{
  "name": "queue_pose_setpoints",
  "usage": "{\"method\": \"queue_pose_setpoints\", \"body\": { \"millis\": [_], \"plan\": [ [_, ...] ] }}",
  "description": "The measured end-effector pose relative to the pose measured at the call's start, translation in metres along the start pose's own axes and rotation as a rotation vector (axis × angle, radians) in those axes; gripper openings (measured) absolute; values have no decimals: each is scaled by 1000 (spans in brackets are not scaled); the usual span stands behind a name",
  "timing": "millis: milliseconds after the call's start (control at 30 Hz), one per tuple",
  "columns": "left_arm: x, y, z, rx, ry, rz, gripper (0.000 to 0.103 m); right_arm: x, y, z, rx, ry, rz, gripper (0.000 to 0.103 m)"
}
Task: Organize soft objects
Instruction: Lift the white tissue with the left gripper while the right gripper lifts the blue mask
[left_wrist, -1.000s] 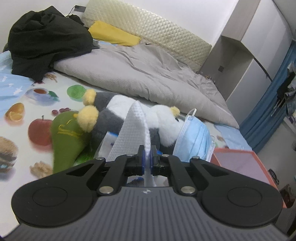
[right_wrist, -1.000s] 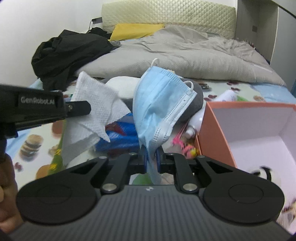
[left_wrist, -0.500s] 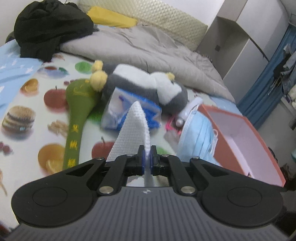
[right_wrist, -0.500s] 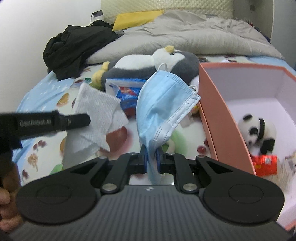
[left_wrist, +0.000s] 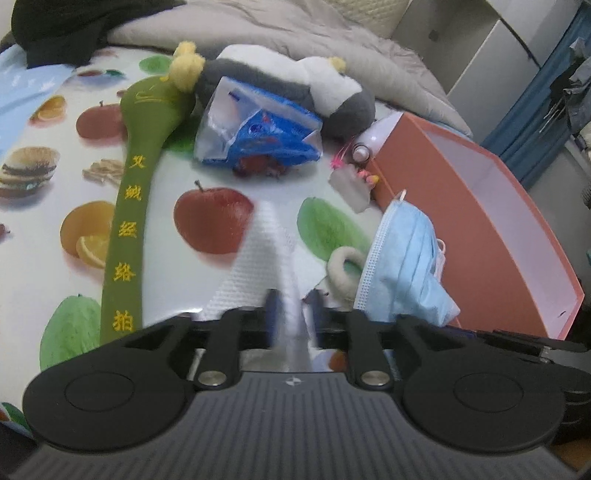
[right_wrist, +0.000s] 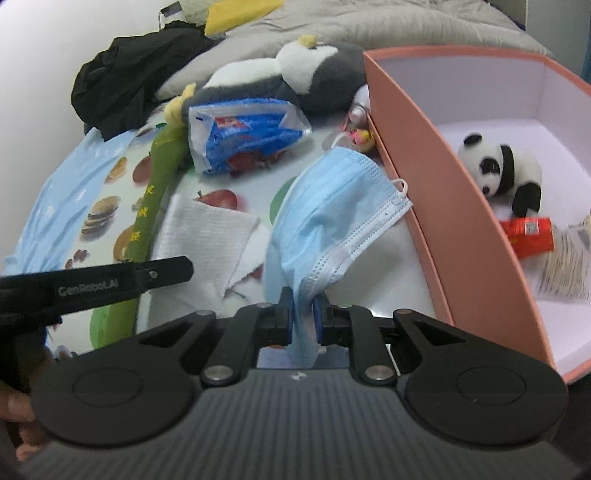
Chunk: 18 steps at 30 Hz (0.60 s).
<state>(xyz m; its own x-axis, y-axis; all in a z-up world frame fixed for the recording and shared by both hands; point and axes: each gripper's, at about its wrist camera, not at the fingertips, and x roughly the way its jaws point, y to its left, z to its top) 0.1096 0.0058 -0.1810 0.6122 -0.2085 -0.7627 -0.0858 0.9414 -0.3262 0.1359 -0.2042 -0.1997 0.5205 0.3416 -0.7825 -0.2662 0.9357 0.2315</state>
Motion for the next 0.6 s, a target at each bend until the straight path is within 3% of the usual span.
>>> {"method": "queue_pose_setpoints", "body": {
  "millis": [33,67,100,167,367,600],
  "plan": [
    [-2,1,-1,7,-11,8,53,1,0,-1,3,8,-8,24],
    [-4,1,-1,15,-20,16,60,2,-1,-1,4,15,-18,33],
    [-5,2,-2,20,-21,29,62,2,-1,-2,6,17,-23,43],
    [-7,5,0,18,-20,50,65,-1,-1,-5,9,8,-28,47],
    [-6,14,2,41,-33,106,74,-15,4,-12,-34,-31,-90,48],
    [16,20,3,78,-25,130,74,-10,12,-8,-99,-92,-62,48]
  ]
}}
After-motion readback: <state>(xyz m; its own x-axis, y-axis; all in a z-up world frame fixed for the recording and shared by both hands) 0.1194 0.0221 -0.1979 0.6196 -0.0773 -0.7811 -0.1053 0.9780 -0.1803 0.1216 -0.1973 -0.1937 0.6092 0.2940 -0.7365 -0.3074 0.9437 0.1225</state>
